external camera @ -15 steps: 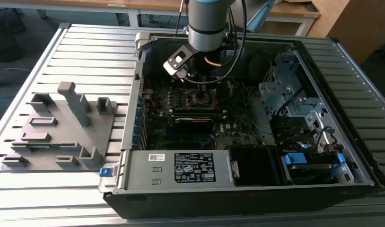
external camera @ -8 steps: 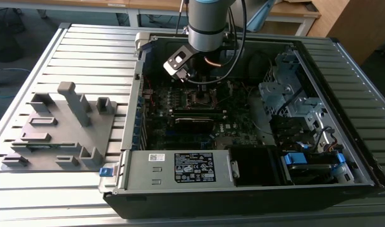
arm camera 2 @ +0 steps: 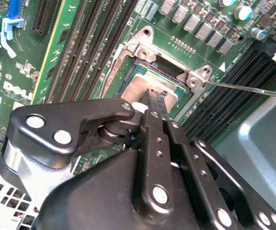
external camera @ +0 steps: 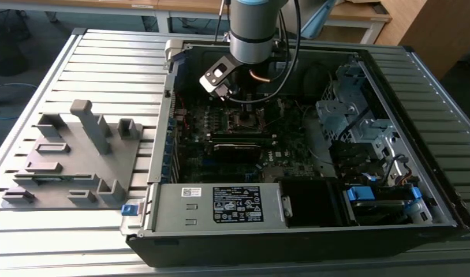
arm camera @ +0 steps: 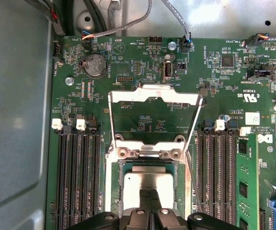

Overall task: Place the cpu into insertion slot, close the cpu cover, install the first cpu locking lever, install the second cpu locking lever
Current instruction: 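Place the cpu into insertion slot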

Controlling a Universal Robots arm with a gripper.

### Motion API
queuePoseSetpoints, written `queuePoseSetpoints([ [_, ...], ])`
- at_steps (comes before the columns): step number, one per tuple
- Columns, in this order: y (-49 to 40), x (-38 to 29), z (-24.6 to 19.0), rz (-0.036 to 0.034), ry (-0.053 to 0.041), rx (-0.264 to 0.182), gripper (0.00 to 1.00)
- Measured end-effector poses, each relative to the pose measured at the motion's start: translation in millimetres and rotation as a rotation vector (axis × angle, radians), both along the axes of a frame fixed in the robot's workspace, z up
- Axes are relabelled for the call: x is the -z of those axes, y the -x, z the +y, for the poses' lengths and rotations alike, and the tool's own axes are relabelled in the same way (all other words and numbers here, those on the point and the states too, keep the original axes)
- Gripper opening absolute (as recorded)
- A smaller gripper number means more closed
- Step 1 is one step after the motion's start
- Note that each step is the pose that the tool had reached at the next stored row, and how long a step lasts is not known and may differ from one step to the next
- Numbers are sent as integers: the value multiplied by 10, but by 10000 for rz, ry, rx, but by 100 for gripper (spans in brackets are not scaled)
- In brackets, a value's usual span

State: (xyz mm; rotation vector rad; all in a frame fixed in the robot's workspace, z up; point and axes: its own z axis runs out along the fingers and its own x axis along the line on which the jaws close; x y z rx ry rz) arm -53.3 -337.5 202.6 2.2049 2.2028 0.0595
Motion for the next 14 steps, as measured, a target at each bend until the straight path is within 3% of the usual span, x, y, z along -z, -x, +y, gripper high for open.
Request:
queuePoseSetpoints([
  [14, 1, 11, -16, 3, 17, 11, 10],
])
